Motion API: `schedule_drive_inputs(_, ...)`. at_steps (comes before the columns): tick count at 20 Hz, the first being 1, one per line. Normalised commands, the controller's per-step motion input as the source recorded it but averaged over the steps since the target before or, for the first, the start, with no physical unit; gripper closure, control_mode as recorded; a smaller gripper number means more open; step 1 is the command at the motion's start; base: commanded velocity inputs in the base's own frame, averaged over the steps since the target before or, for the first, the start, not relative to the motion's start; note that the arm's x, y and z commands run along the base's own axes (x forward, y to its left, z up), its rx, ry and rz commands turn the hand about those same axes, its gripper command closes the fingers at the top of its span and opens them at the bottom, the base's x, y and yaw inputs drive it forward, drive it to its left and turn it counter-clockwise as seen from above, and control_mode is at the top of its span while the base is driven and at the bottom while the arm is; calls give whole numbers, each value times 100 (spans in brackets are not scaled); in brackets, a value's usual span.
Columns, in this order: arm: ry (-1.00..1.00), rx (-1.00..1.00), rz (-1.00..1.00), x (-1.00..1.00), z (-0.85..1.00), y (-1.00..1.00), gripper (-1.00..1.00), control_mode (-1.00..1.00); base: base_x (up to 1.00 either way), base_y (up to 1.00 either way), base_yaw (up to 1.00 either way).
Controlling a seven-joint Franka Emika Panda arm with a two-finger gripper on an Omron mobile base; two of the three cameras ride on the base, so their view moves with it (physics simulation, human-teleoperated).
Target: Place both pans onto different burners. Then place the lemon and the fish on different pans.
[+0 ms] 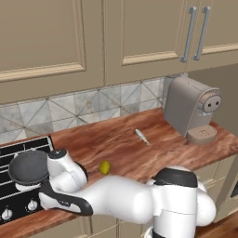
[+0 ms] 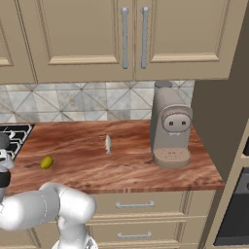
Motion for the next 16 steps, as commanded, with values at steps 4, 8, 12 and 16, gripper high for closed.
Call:
schedule_drive_inputs(4,0,-14,-9,-31,0,0,100,-100,0,0,0)
schedule_drive_inputs(8,2,-10,-8,-10,-8,0,100,-100,0,0,0)
schedule_drive_inputs(12,4,-9,-8,-1,-14,0,100,-100,0,0,0)
schedule_drive_inputs(16,8,-5,-9,-8,-17,0,100,-100,0,0,0)
